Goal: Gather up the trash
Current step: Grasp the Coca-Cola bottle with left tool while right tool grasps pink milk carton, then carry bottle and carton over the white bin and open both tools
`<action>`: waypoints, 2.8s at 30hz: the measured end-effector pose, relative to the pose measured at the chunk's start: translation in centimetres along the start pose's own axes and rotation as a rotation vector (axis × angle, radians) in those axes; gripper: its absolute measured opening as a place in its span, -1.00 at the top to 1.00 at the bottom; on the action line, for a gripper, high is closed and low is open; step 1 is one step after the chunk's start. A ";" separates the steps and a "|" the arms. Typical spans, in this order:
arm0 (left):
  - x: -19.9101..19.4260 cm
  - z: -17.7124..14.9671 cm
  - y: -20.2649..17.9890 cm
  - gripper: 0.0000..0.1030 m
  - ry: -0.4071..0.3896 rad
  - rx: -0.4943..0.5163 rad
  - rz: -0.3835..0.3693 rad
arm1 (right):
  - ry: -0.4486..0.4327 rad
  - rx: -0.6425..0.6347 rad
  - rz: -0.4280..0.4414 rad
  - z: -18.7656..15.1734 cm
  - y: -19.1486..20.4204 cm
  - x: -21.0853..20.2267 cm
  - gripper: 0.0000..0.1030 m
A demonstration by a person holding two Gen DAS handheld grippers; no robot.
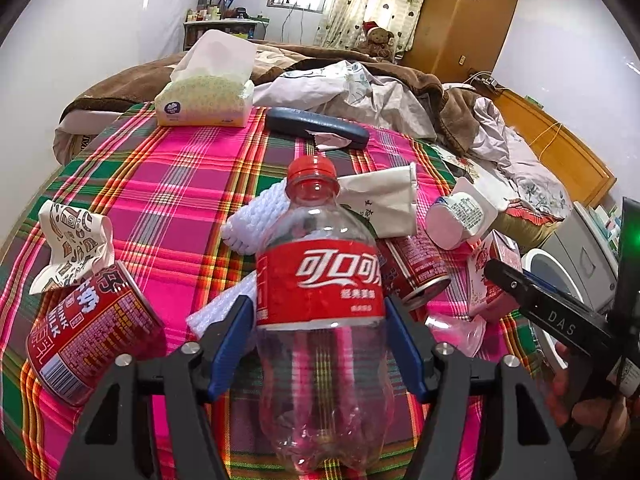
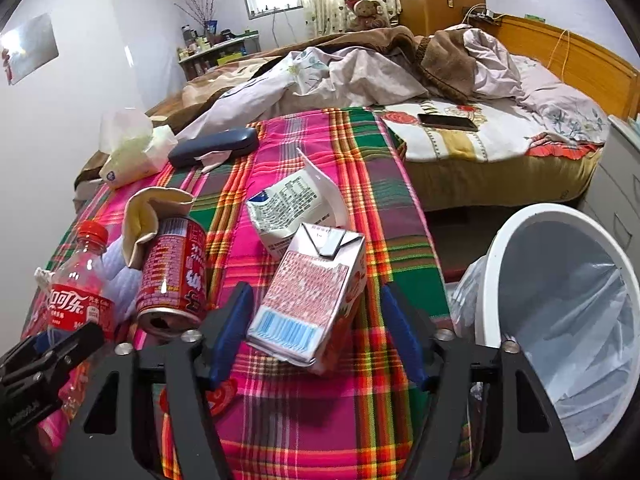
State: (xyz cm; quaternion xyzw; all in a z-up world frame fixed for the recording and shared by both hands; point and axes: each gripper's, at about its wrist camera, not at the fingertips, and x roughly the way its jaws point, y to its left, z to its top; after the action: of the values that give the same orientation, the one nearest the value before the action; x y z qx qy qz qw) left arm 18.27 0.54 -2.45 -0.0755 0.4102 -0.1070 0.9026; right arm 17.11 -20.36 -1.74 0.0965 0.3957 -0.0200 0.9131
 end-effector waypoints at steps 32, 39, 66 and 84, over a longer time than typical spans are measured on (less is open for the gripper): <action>0.9 -0.9 -0.5 -0.30 0.074 0.001 0.027 | -0.027 0.008 0.036 -1.1 -1.2 -1.5 0.32; 0.9 -1.3 -1.1 -0.25 0.064 -0.003 0.023 | -0.028 0.012 0.041 -1.2 -1.6 -1.7 0.32; -5.1 0.5 -9.1 -0.25 -0.113 0.143 -0.088 | -0.185 0.076 0.039 -1.2 -6.8 -8.4 0.32; -1.0 -0.5 -23.2 -0.25 -0.016 0.319 -0.303 | -0.159 0.192 -0.131 -2.2 -16.6 -9.3 0.32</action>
State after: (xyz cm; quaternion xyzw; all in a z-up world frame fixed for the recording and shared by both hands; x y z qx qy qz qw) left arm 14.22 -21.62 3.12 0.0065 0.3648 -0.3041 0.8800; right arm 7.28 -36.59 0.94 0.1556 0.3237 -0.1251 0.9248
